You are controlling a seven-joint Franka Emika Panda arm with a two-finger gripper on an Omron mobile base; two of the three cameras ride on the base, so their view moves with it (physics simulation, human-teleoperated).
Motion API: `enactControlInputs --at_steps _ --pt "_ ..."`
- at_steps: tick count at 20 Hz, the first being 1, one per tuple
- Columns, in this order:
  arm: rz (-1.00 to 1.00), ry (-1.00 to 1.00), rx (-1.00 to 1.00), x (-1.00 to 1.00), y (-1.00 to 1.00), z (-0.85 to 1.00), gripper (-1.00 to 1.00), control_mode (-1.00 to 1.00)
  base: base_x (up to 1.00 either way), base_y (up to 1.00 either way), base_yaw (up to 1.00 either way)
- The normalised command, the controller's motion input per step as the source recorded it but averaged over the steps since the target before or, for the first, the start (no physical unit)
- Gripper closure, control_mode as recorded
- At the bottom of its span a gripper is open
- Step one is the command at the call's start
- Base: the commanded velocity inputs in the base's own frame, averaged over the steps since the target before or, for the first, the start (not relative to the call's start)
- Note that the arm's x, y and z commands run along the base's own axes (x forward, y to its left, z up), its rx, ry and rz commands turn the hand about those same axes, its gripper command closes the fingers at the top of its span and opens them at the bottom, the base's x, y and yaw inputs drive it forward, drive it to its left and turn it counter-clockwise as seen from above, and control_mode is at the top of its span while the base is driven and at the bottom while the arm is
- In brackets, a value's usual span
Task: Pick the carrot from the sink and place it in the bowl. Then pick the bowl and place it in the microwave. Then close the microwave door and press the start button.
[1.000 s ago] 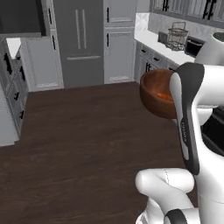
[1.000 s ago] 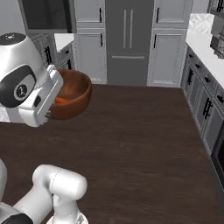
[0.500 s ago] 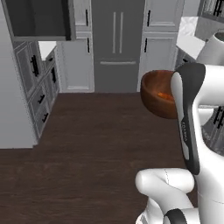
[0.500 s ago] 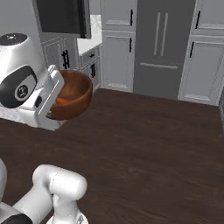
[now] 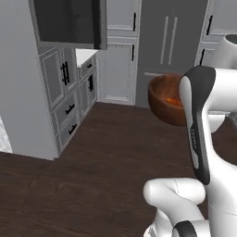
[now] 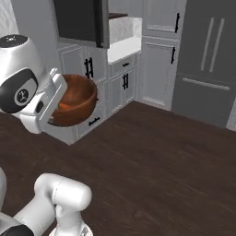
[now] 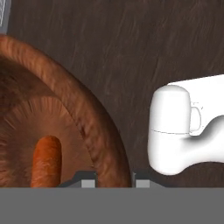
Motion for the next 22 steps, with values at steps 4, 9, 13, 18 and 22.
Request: enactControlInputs --at_steps 4,9,13,18,22 --pt "0.00 0.00 0.00 0.00 0.00 0.00 1.00 1.00 0.66 -1.00 0.37" --pt "0.00 0.00 0.00 0.00 0.00 0.00 1.00 1.00 0.60 -0.98 0.43" --pt "0.00 0.00 0.00 0.00 0.00 0.00 1.00 1.00 0.78 -0.80 0.57" --pt "0.00 0.00 0.00 0.00 0.00 0.00 1.00 1.00 0.30 -1.00 0.49" --pt "0.00 0.00 0.00 0.00 0.00 0.00 1.00 1.00 0.12 -1.00 0.57"
